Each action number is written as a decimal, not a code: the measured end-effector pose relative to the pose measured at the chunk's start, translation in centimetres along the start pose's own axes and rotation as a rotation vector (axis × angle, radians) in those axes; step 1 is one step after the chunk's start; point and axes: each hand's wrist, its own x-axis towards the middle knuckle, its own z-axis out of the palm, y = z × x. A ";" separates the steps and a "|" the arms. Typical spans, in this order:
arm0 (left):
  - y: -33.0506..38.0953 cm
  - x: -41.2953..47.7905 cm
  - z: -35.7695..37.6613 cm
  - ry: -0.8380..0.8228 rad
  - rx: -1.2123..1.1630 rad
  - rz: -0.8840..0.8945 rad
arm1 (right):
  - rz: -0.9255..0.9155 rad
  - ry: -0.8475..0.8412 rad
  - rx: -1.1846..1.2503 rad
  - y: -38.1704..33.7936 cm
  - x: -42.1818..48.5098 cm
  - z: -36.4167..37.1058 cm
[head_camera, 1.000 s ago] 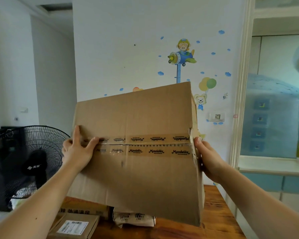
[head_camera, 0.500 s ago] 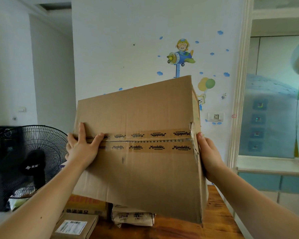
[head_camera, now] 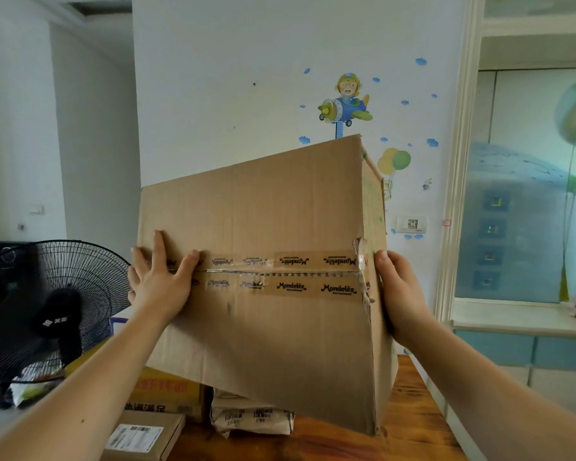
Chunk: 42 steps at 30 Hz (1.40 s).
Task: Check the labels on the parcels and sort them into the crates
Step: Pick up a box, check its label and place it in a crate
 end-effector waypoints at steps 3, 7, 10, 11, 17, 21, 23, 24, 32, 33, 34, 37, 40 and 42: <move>1.3 -1.2 0.9 -0.031 -0.071 0.039 | -0.033 0.020 -0.021 0.3 -0.2 0.6; 4.9 -4.7 3.5 -0.179 -0.287 0.192 | -0.090 0.040 -0.106 0.5 -1.0 3.0; 5.9 -5.5 3.9 -0.242 -0.359 0.269 | -0.100 0.086 -0.117 0.3 -1.0 3.4; 6.1 -5.5 3.8 -0.245 -0.368 0.266 | -0.098 0.098 -0.120 0.3 -0.9 3.3; 8.5 -6.2 3.0 -0.173 -0.370 0.232 | -0.083 0.172 -0.124 0.7 -0.8 3.1; 9.2 -7.2 2.0 -0.337 -0.480 0.290 | -0.063 0.178 -0.119 0.9 -0.7 3.1; 9.4 -7.4 1.8 -0.417 -0.538 0.292 | -0.066 0.160 -0.131 0.8 -0.7 3.2; 9.2 -7.3 1.9 -0.413 -0.550 0.283 | -0.064 0.143 -0.140 0.8 -0.7 3.2; 8.2 -6.7 1.9 -0.422 -0.540 0.274 | 0.006 -0.068 -0.167 -0.3 -0.6 2.8; 8.2 -6.5 1.9 -0.429 -0.533 0.279 | -0.003 -0.083 -0.169 -0.3 -0.6 2.8; 8.2 -6.5 1.8 -0.433 -0.533 0.282 | -0.014 -0.088 -0.169 -0.3 -0.6 2.8; 8.0 -6.5 1.8 -0.446 -0.546 0.271 | -0.054 -0.070 -0.174 -0.1 -0.9 3.0; 7.7 -6.4 1.6 -0.443 -0.616 0.231 | -0.089 -0.050 -0.174 0.2 -1.3 3.2; 8.2 -6.1 1.3 -0.430 -0.664 0.207 | -0.105 -0.047 -0.176 0.4 -1.5 3.2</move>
